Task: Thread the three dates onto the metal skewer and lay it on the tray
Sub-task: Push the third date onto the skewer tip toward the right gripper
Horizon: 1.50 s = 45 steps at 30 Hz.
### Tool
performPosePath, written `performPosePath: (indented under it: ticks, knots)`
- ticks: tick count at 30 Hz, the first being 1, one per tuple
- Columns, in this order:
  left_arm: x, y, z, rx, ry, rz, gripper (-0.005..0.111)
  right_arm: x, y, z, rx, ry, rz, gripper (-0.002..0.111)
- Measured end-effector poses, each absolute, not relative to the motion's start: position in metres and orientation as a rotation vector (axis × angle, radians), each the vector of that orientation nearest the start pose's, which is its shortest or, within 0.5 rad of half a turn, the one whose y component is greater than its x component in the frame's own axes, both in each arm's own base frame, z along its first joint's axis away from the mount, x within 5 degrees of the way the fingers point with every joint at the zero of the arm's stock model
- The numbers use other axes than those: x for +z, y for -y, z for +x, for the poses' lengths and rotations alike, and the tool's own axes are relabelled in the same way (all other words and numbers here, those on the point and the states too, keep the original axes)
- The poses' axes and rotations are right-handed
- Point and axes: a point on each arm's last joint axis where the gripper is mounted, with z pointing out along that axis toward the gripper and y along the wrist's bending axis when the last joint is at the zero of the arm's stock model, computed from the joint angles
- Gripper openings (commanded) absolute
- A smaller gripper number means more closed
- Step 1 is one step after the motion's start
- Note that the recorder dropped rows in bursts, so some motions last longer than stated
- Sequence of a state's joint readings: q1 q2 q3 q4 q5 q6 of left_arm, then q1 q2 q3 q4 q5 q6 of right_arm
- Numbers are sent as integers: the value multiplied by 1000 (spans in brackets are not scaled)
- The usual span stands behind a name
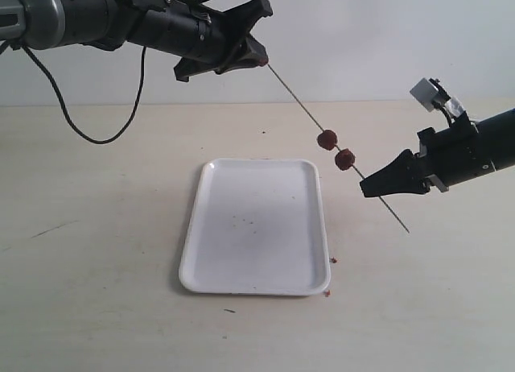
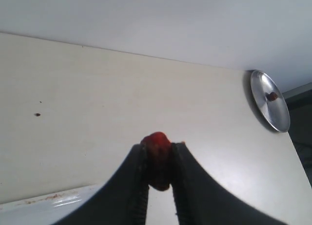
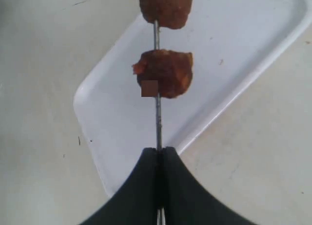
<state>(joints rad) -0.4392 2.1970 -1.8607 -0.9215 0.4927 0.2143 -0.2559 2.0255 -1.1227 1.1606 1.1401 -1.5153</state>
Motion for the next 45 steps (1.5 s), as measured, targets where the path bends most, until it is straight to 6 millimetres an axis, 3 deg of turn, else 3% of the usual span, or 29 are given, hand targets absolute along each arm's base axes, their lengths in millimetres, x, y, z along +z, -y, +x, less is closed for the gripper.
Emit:
performPosePath:
  ticks: [21,36,45]
  knots:
    - [246,249,456,-987,-2227,19,18,143,14,356,1126,-2326,-613,0]
    - [233,267,451,-985,-2244,58,18,143,15,357,1117,-2325,-596,0]
    - [248,267,446,-994,-2214,81,18,146,13,360,1139,-2283,-550,0]
